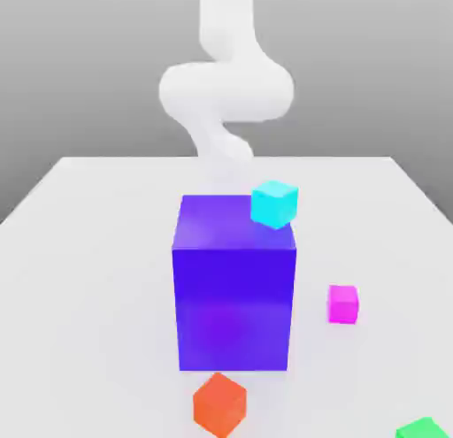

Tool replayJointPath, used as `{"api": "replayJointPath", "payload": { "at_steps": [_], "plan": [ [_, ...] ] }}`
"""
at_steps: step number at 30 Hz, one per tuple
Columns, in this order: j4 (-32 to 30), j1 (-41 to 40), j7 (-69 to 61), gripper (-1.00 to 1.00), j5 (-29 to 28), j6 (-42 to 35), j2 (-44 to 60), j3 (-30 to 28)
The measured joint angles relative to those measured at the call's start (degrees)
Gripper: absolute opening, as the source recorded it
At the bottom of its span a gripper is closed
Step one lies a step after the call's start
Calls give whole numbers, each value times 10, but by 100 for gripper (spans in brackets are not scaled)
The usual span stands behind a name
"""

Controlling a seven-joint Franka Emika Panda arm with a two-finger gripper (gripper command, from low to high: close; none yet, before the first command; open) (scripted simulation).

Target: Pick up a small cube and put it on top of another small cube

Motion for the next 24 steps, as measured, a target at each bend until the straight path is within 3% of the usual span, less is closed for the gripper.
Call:
{"api": "replayJointPath", "payload": {
  "at_steps": [11,18,24],
  "plan": [
    [-192,179,-234,0,20,167,199,15],
    [-325,286,-396,0,16,303,370,56],
    [-321,321,-382,0,-35,413,508,27]
  ]
}}
